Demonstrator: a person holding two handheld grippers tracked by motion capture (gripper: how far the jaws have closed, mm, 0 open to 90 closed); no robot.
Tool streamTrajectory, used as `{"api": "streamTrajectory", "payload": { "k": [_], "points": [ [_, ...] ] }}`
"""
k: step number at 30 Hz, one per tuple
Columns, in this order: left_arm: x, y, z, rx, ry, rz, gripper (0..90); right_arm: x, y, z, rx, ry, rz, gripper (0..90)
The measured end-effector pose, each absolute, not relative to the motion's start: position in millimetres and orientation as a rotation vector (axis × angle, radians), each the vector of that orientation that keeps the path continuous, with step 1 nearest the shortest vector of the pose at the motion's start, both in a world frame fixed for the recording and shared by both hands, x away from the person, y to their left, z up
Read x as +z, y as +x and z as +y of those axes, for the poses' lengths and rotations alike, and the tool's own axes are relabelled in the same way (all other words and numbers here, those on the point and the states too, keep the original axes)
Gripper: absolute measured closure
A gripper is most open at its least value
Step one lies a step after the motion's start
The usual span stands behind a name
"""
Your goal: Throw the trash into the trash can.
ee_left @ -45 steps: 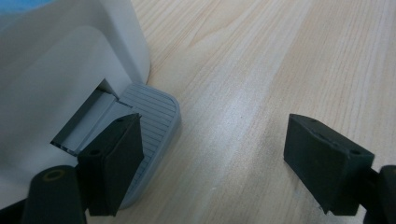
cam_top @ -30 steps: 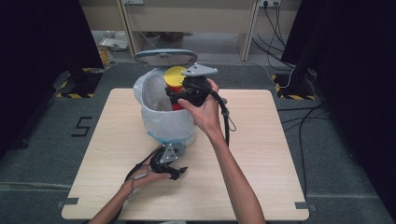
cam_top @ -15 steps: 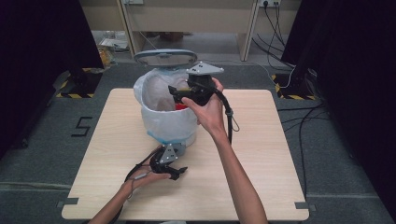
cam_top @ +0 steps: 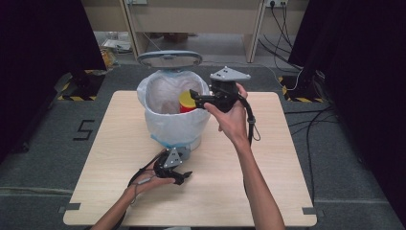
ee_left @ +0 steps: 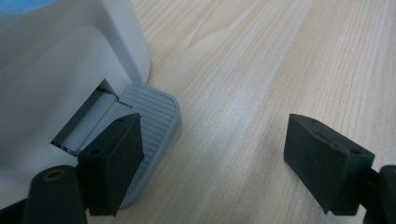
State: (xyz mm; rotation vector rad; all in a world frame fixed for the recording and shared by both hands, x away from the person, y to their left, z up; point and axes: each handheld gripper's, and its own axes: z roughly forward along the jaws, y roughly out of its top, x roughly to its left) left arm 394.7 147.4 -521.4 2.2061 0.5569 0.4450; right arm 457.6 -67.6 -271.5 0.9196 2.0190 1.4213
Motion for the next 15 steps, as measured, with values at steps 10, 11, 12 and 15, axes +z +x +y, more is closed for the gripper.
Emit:
{"api": "streamTrajectory", "payload": {
  "k": [10, 11, 12, 15],
  "points": [
    [-521, 395, 147, 0.444, 2.206, 0.557, 18.9, -284, 445, -106, 1.403, 0.961, 1.979, 18.5],
    [-521, 395, 147, 0.444, 2.207, 0.556, 18.9, -285, 444, -108, 1.397, 0.967, 1.98, 18.5],
    [-521, 395, 147, 0.444, 2.206, 0.556, 18.9, -287, 443, -111, 1.389, 0.968, 1.981, 18.5],
    [-521, 395, 147, 0.444, 2.207, 0.556, 18.9, -291, 442, -117, 1.386, 0.974, 1.974, 18.6]
  ]
}}
